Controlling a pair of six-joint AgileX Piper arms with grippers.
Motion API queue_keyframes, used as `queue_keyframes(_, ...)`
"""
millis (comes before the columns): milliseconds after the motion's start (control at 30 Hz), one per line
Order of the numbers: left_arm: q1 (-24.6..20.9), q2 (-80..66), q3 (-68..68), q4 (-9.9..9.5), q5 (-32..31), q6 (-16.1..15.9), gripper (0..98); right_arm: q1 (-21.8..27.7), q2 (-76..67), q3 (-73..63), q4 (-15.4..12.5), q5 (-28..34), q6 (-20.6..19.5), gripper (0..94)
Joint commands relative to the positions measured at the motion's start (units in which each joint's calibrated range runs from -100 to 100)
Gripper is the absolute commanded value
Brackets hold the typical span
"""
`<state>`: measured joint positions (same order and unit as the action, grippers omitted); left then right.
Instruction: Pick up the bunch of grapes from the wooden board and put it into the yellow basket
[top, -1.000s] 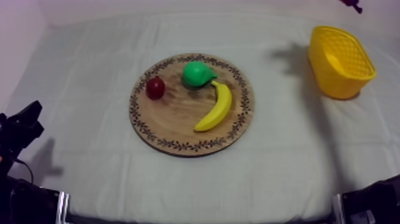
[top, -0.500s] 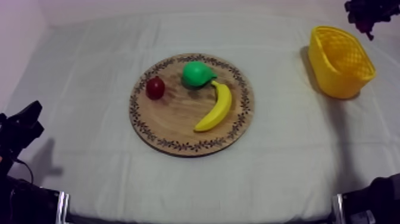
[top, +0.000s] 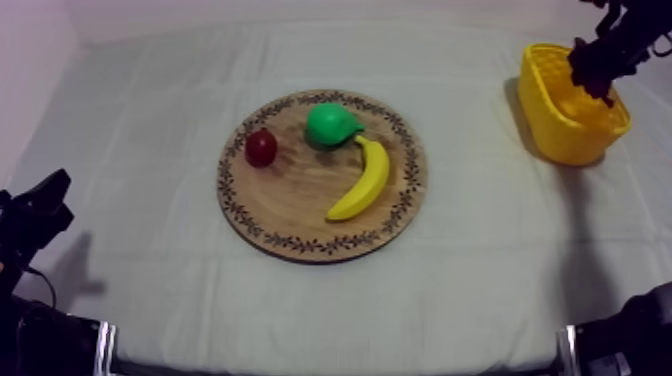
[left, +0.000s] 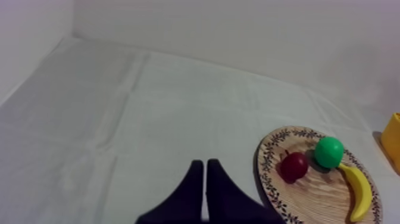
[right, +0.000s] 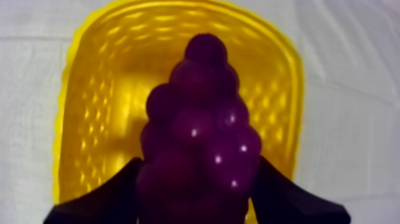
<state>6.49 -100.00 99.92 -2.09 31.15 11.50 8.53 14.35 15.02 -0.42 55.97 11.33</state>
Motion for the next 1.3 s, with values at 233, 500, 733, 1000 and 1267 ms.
queue_keyframes(233,0.0,0.0,0.0,-0.04,0.0,0.0,0.1,0.5,3.4,0.4,-1.9,-5.1,2.9,57.5)
queue_keyframes(500,0.0,0.0,0.0,-0.04,0.0,0.0,0.1,0.6,0.3,1.9,-1.0,-8.1,2.9,68.5)
queue_keyframes(733,0.0,0.0,0.0,-0.04,0.0,0.0,0.1,1.1,-10.4,6.3,0.1,-12.6,2.5,63.2)
queue_keyframes(1000,0.0,0.0,0.0,-0.04,0.0,0.0,0.1,1.9,-27.8,16.8,0.7,-18.2,2.3,55.2)
queue_keyframes(1267,0.0,0.0,0.0,-0.04,0.0,0.0,0.1,1.3,-45.0,31.2,1.2,-22.8,1.6,51.2)
